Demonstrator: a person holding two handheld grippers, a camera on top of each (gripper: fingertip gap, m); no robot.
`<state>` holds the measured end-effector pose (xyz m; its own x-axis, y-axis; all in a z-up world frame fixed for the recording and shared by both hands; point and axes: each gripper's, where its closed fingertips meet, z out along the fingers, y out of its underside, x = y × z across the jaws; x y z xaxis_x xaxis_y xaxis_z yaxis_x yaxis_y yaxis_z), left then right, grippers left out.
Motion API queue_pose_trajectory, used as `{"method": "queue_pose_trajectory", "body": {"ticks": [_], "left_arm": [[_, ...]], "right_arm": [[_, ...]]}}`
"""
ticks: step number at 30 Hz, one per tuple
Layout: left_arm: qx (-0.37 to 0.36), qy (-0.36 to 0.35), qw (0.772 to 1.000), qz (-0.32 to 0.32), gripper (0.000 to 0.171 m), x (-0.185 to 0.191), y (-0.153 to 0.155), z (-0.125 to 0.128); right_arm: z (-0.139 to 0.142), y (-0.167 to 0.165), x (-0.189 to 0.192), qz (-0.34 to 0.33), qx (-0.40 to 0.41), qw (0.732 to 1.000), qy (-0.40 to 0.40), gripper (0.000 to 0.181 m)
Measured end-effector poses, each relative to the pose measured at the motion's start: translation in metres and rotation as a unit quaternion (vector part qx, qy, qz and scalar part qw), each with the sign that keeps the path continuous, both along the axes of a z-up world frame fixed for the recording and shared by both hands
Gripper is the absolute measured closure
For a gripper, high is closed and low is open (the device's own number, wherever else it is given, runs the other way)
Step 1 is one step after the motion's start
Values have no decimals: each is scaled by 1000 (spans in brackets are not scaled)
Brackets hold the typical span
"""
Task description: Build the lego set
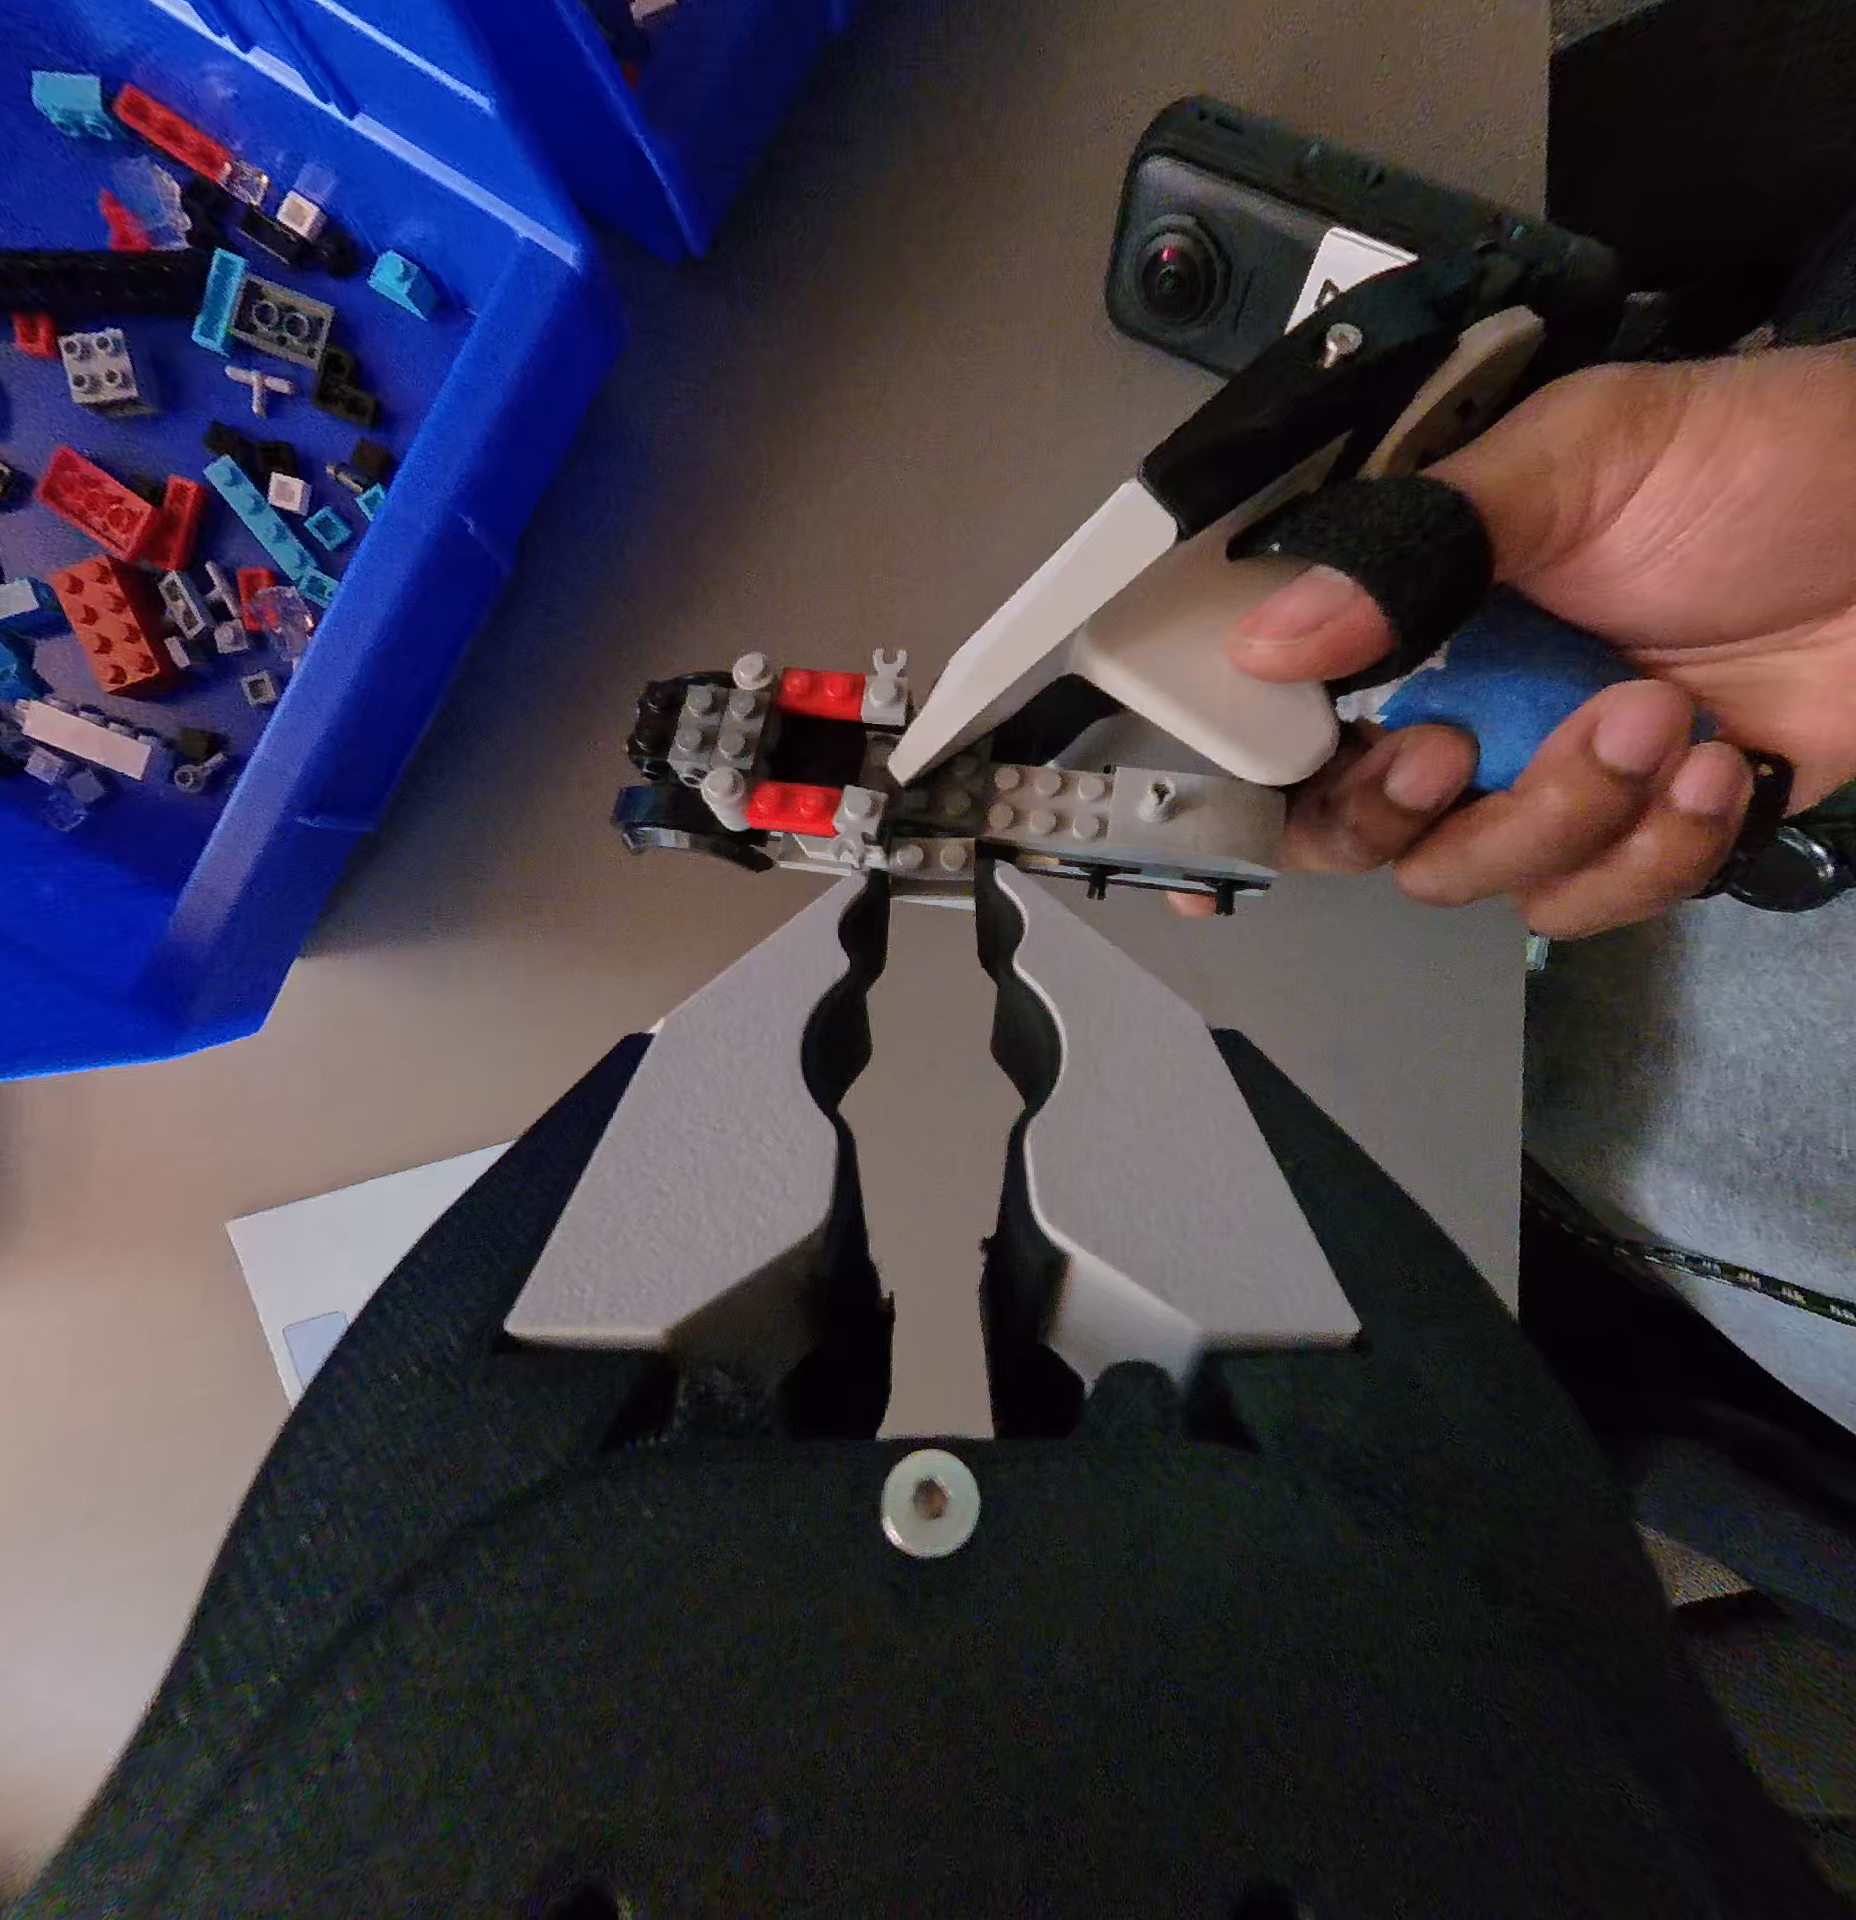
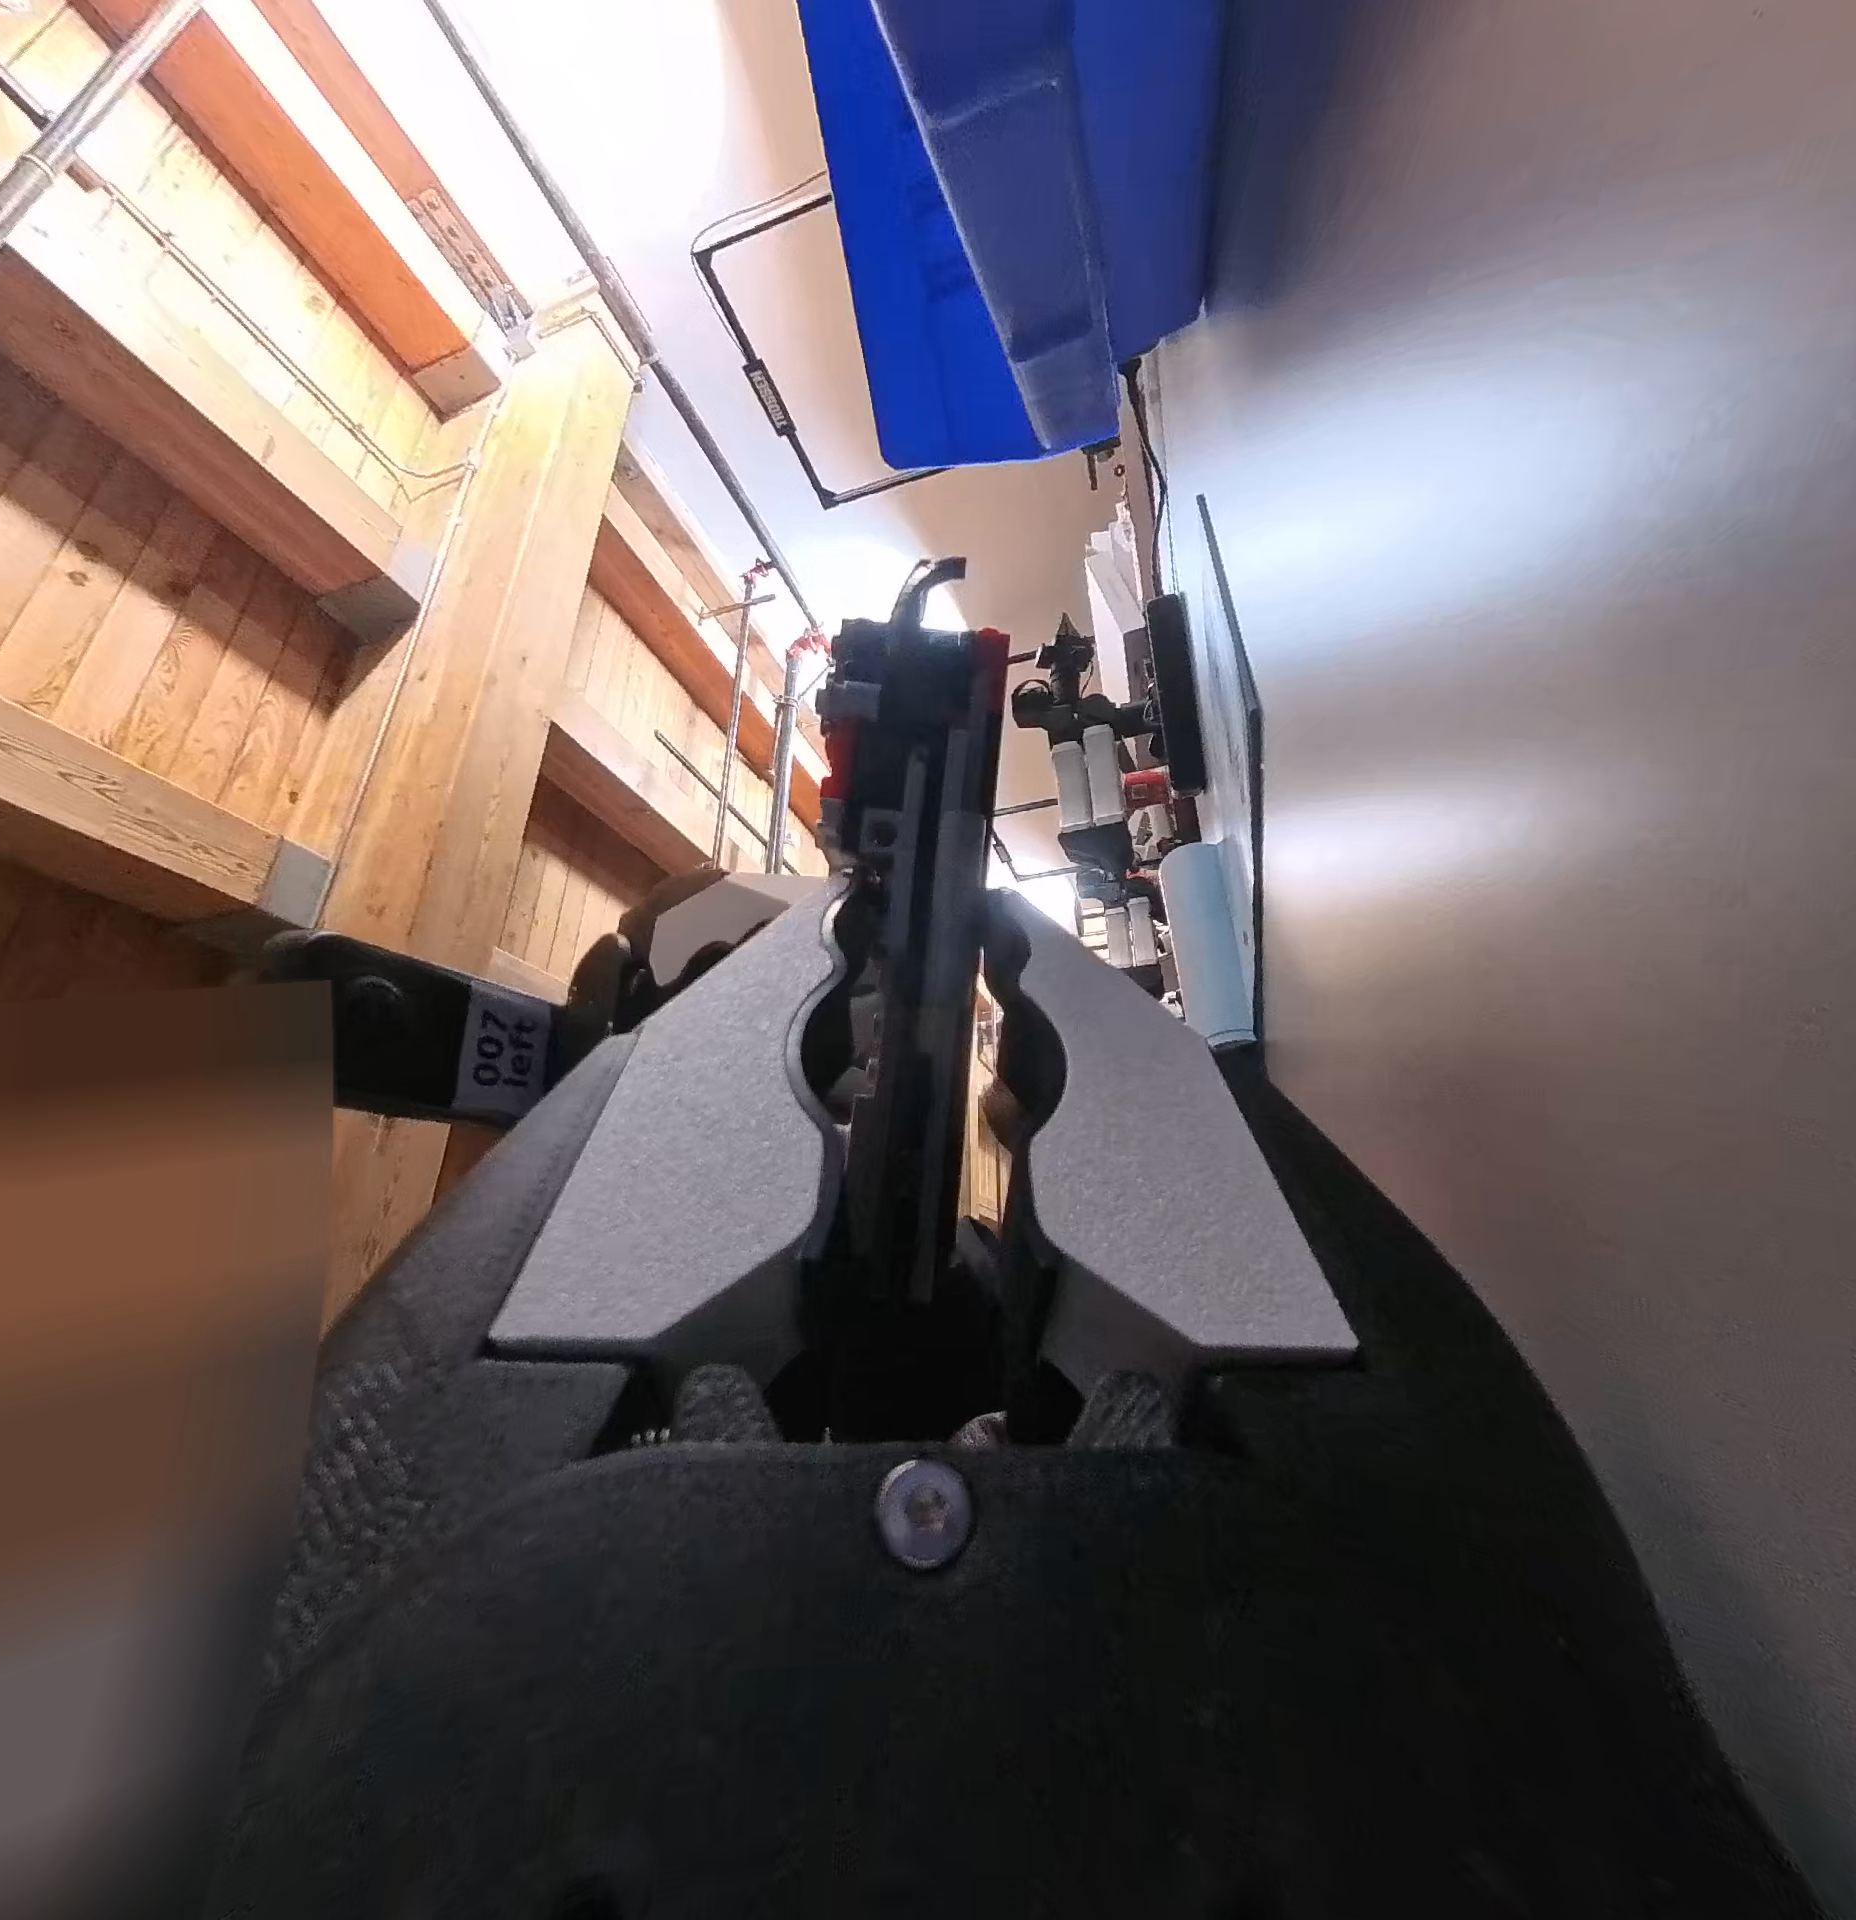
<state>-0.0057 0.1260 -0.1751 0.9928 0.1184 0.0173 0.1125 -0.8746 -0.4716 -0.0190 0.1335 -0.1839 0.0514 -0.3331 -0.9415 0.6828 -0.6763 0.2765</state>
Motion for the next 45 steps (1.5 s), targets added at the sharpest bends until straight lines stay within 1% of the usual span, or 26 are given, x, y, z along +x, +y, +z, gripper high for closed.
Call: {"method": "queue_pose_trajectory", "body": {"ticks": [9, 20, 25, 28, 30, 32, 34, 36, 38, 39, 40, 42, 45], "left_arm": [[-3, -3, 1000, -1, 155, 0, 2, 2], [11, -16, 1000, 10, 153, 0, 2, 5], [24, -27, 999, 16, 149, 0, 4, 7], [46, -46, 997, 29, 145, 0, 6, 12], [81, -78, 991, 67, 141, -3, 7, 20], [122, -124, 976, 130, 137, -12, 5, 27], [153, -180, 950, 205, 135, -22, -3, 26], [191, -253, 912, 262, 133, -22, -6, 23], [223, -331, 866, 300, 133, -16, -6, 20], [230, -358, 848, 314, 133, -13, -5, 17], [233, -375, 837, 323, 133, -9, -5, 14], [235, -396, 823, 332, 133, -4, -2, 11], [238, -408, 814, 338, 133, -1, 4, 9]], "right_arm": [[3, 1, 0, -5, -8, 1000, 2, 160], [5, 1, 0, -8, -17, 1000, 5, 160], [7, 2, 0, -10, -21, 1000, 7, 159], [7, 2, -1, -12, -22, 1000, 8, 159], [7, 3, -1, -13, -21, 1000, 8, 160], [7, 3, -1, -15, -21, 1000, 9, 159], [7, 4, -1, -17, -21, 1000, 11, 159], [8, 5, -2, -19, -19, 1000, 13, 159], [8, 6, -2, -21, -18, 999, 16, 160], [9, 6, -3, -22, -17, 999, 17, 160], [9, 7, -3, -23, -18, 999, 18, 160], [10, 7, -3, -23, -17, 999, 21, 160], [11, 6, -3, -24, -16, 999, 23, 160]]}}
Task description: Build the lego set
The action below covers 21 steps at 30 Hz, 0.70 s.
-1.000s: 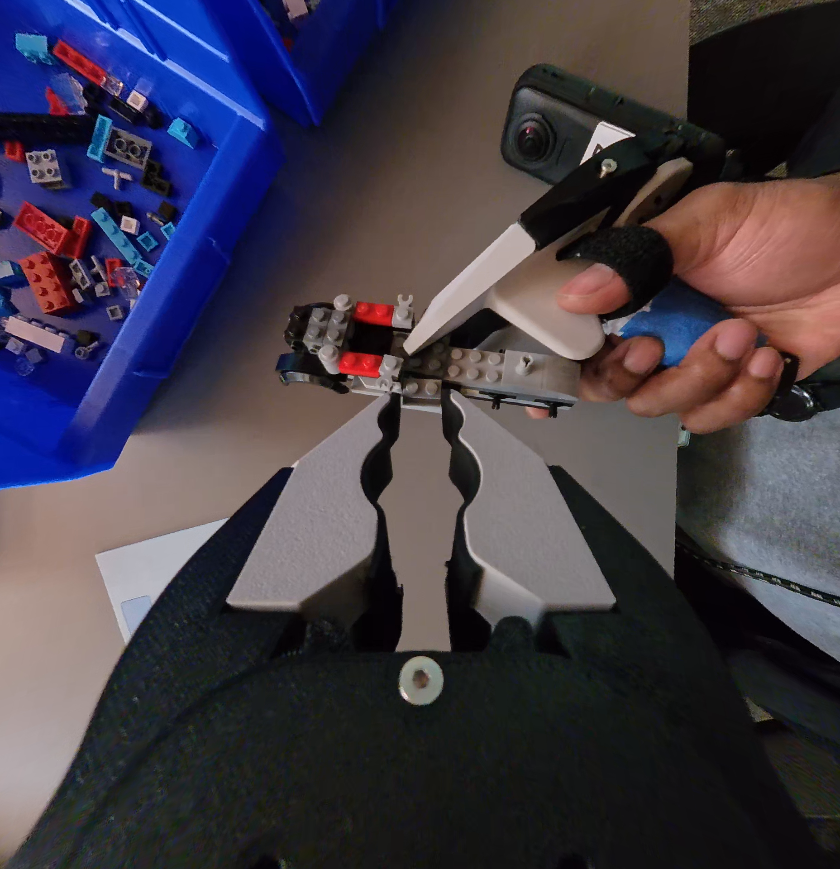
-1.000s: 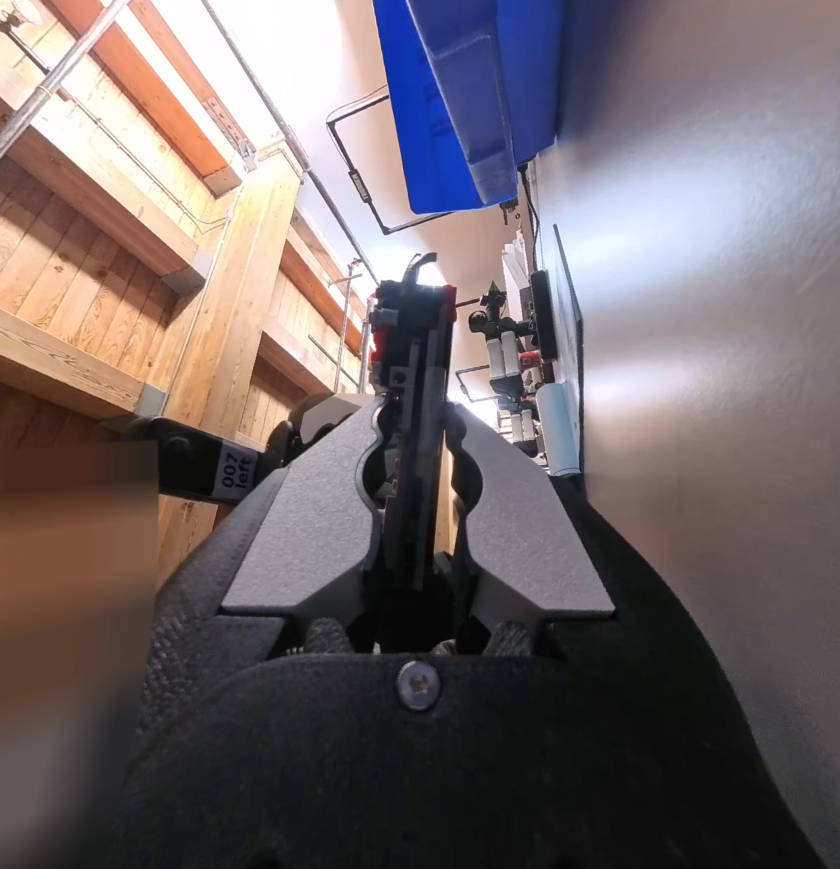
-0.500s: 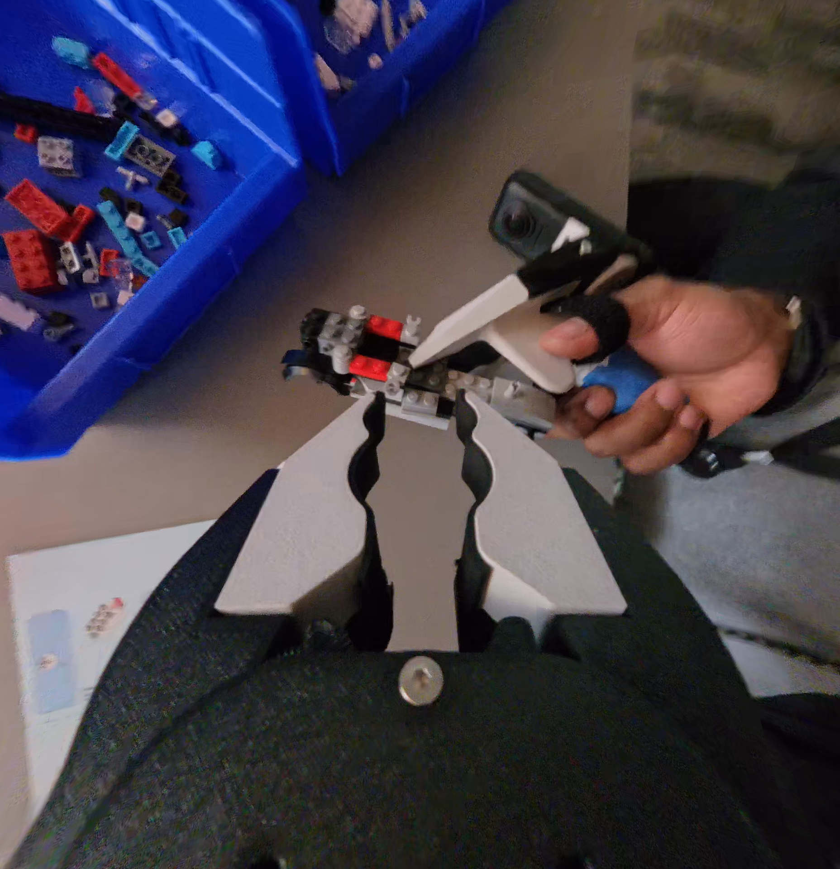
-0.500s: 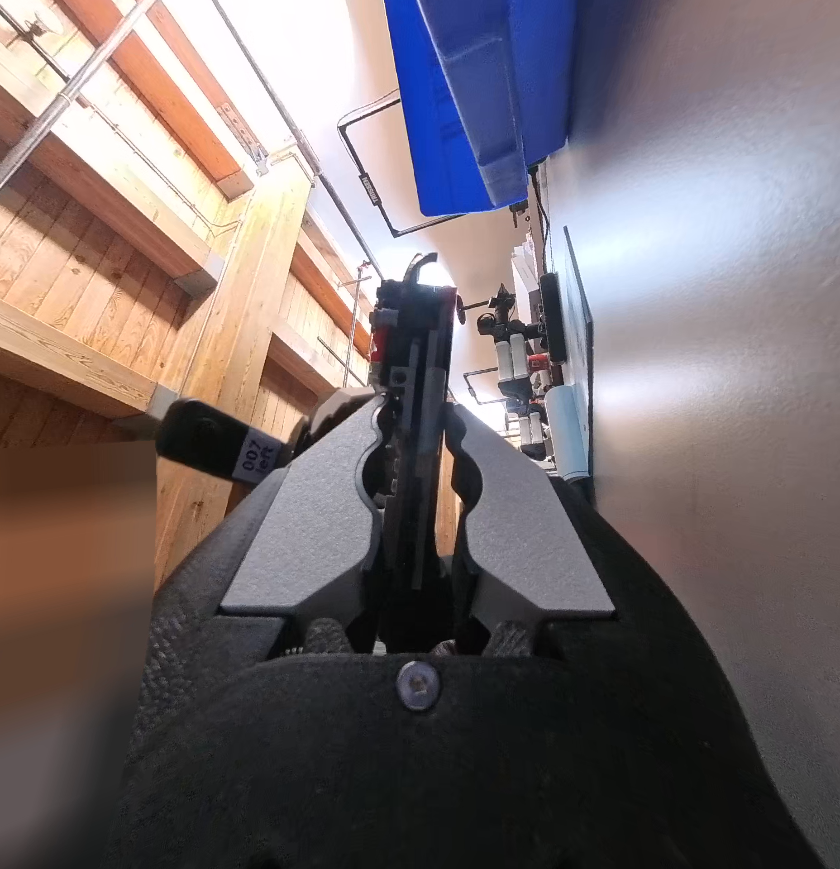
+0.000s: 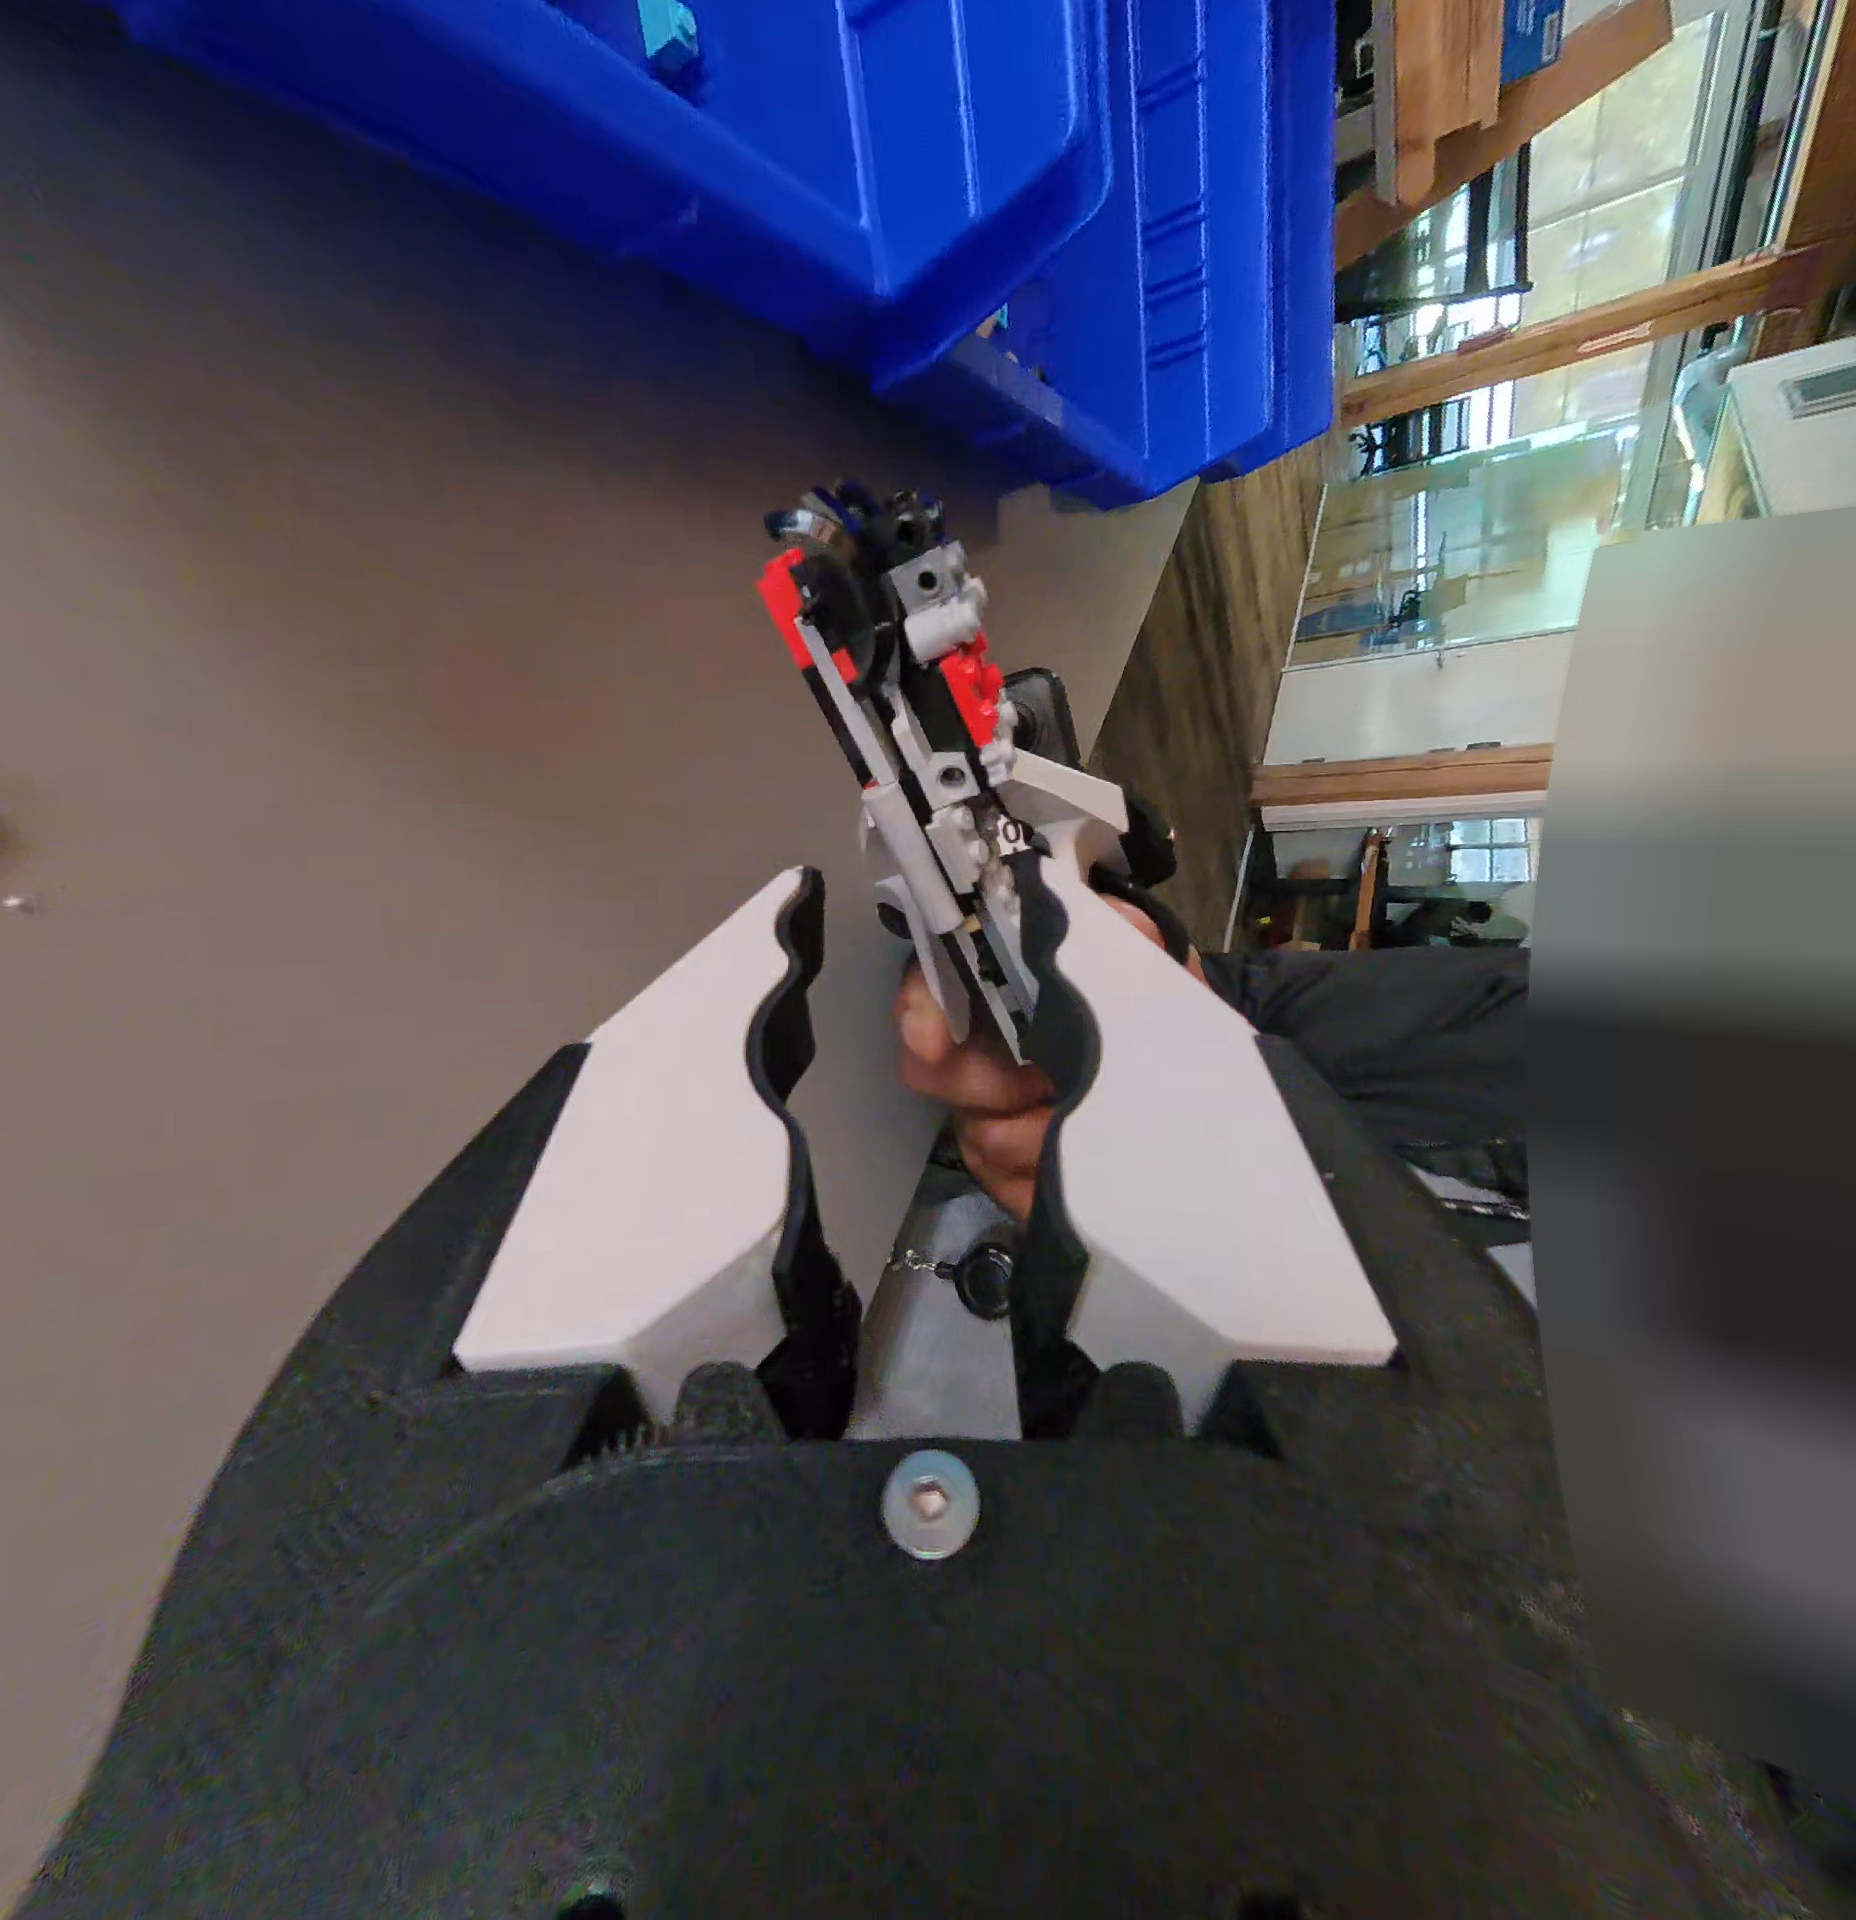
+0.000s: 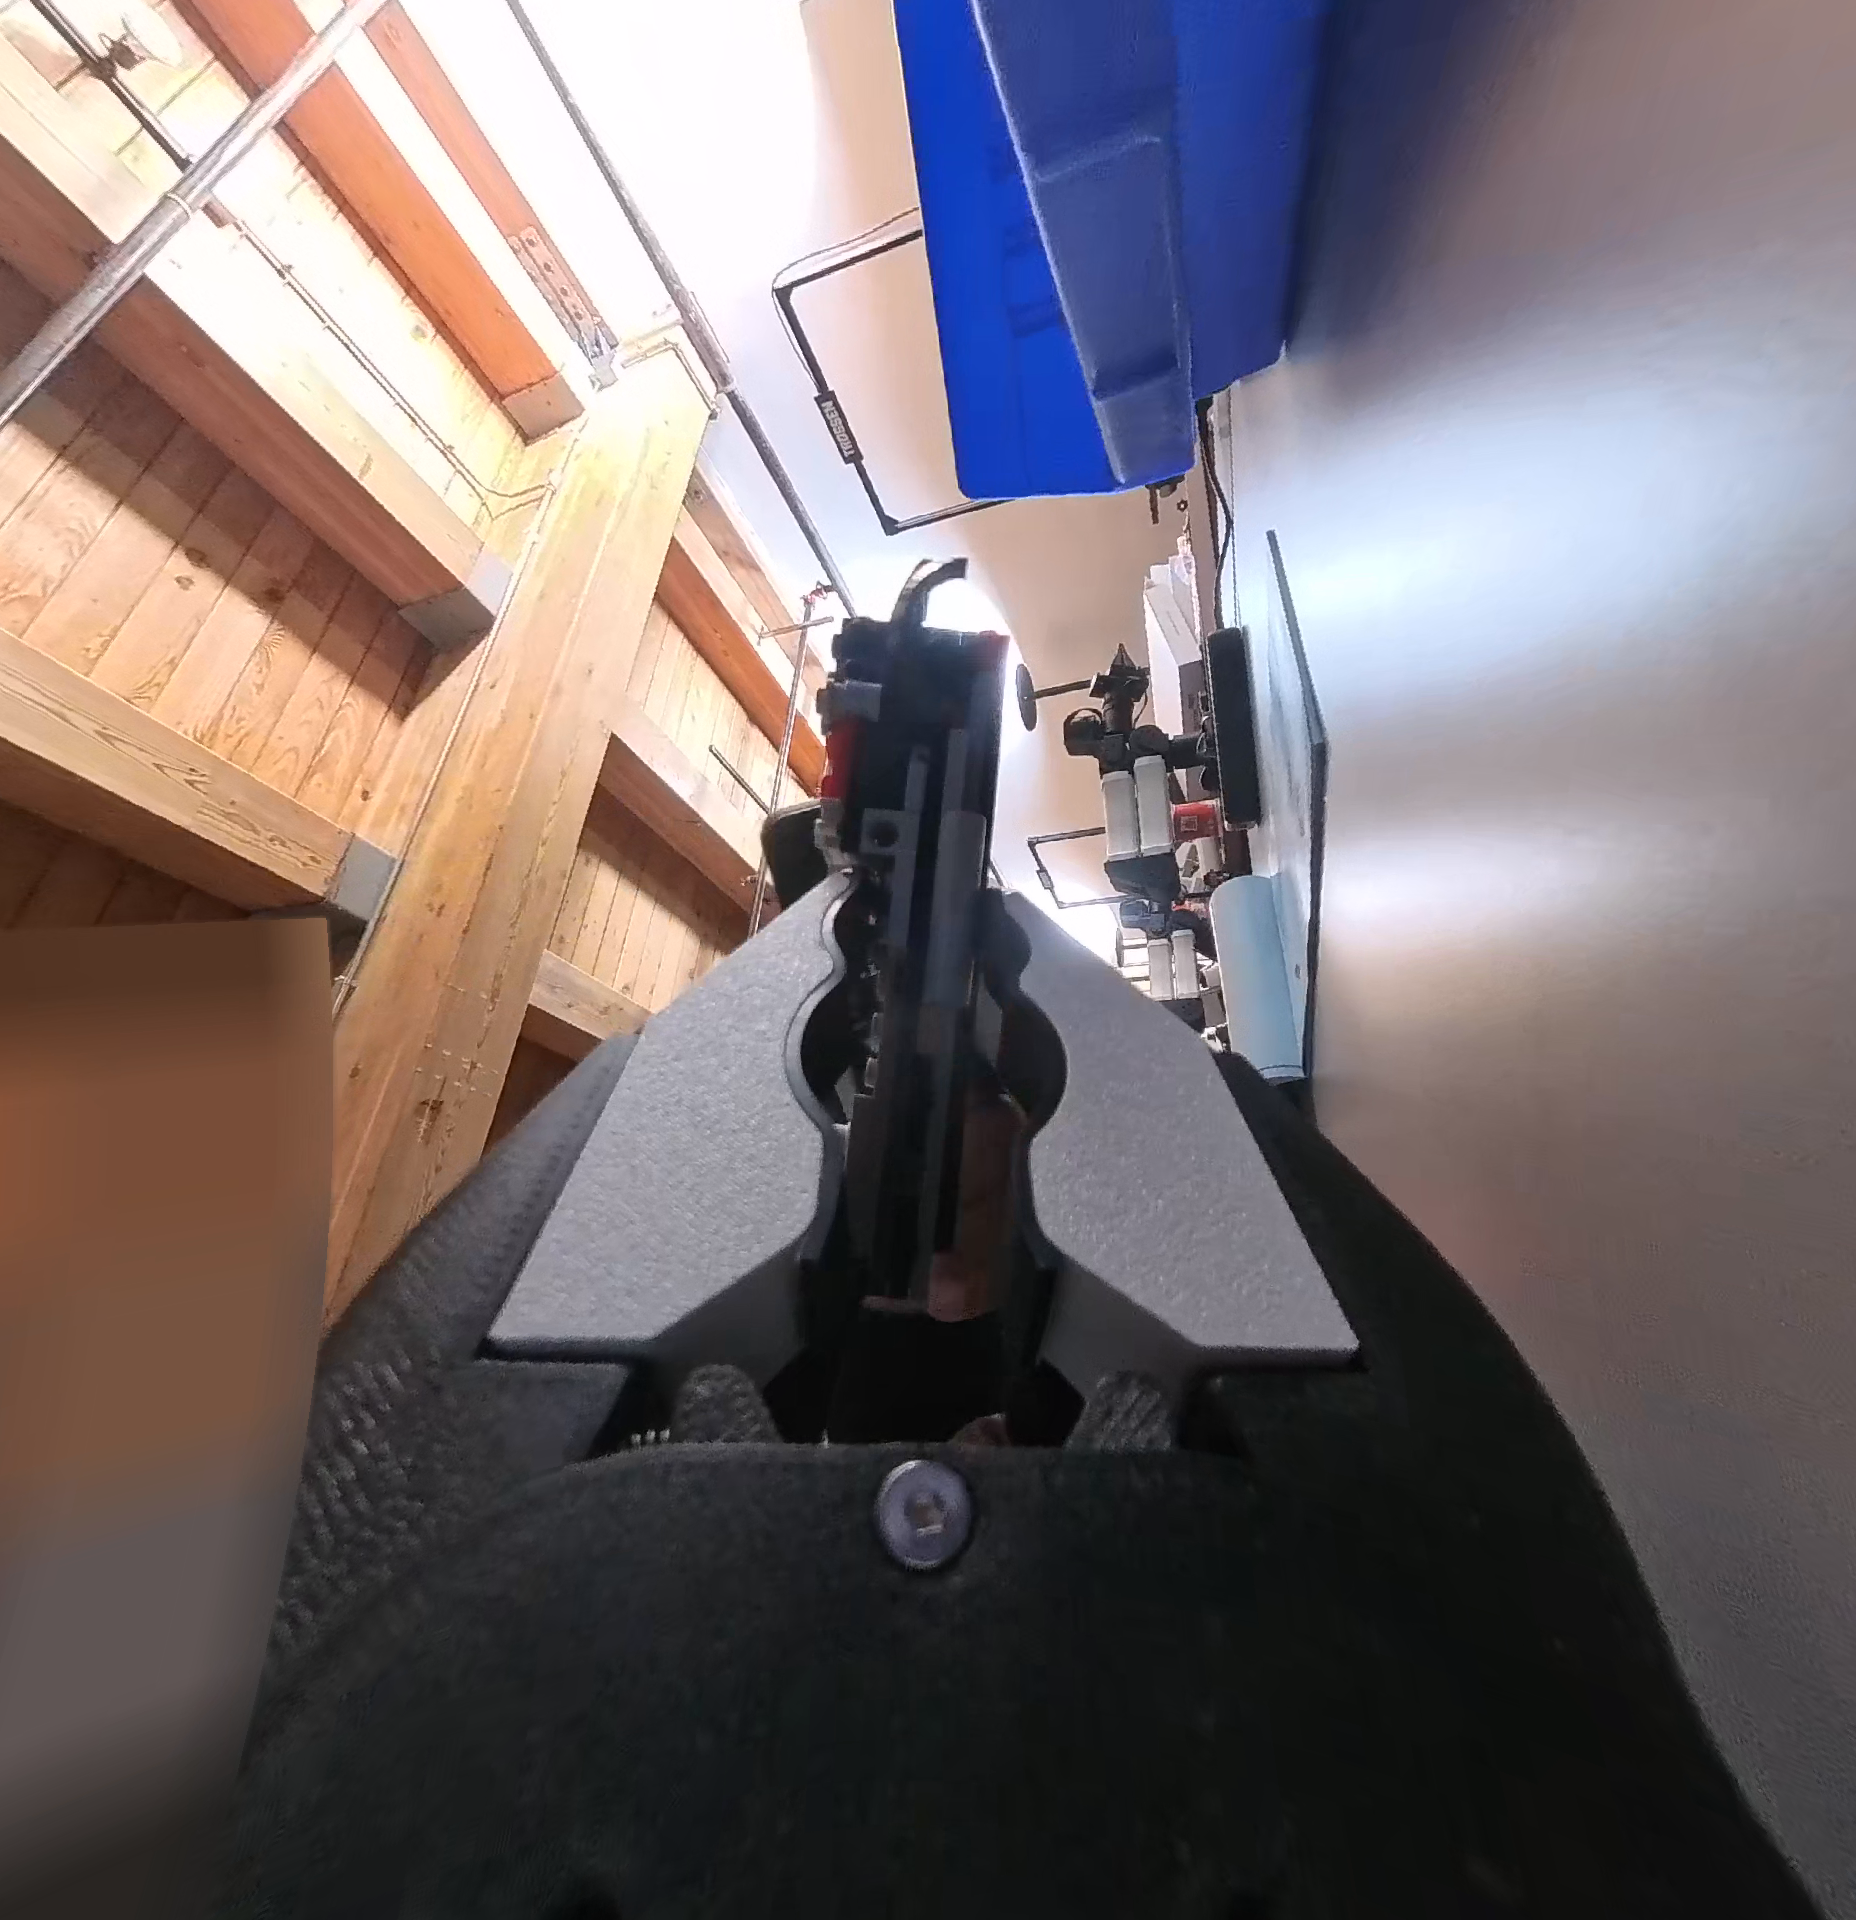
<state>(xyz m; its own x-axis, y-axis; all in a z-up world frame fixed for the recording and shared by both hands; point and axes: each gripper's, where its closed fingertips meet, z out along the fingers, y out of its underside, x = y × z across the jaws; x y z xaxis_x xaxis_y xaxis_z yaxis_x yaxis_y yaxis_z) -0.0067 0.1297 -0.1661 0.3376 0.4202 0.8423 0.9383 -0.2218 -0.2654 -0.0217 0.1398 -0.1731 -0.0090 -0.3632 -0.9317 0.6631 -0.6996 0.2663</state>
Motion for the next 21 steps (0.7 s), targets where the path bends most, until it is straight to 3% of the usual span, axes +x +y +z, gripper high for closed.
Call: {"method": "queue_pose_trajectory", "body": {"ticks": [21], "left_arm": [[2, -7, 1000, 0, 152, -1, 10, 0]], "right_arm": [[3, 0, 1, 1, 9, 1000, 14, 159]]}}
